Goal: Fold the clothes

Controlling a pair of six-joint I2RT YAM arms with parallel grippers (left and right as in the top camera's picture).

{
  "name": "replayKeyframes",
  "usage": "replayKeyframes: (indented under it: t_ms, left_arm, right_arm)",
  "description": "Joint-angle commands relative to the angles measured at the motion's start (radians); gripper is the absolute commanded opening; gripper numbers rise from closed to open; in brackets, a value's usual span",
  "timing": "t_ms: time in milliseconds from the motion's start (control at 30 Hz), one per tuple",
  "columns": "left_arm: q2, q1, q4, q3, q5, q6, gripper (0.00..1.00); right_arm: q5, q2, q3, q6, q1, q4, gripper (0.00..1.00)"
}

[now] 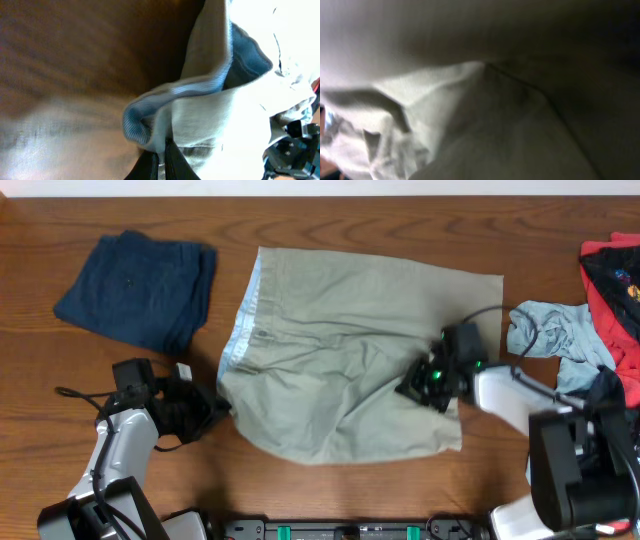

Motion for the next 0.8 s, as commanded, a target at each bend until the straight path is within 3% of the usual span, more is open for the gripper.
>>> replayKeyframes:
  t_ms: [0,200,300,367,600,767]
  left_arm:
    - [-0.001,0.001,0.048,-0.001,-0.005,-0.059,0.06]
    - [-0.001,-0.018,0.143,-0.001,-0.005,-0.137,0.06]
    - [-0.001,-0.058,0.139,-0.001,-0.005,-0.137,0.06]
    - [-0.001,-0.095,0.135,-0.001,-0.005,-0.136,0.06]
    - [-0.001,-0.198,0.140,-0.001,-0.020,-0.136,0.06]
    - [-0.001,-0.200,0.123,-0.001,-0.080,-0.136,0.06]
  right_arm:
    - [0.338,0.111,0.070,-0.062,-0.077,-0.033,0.01]
    - [0.318,0.159,0.301,-0.228,-0.154,-0.189,0.01]
    - [0.272,0.146,0.422,-0.274,-0.156,-0.440,0.20]
    - [0.280,0.129,0.477,-0.273,-0.155,-0.583,0.25]
    - [0.390,-0.011,0.494,0.007,-0.152,-0.909,0.31]
    - [0.429,-0.087,0.418,0.174,-0.151,-0.994,0.31]
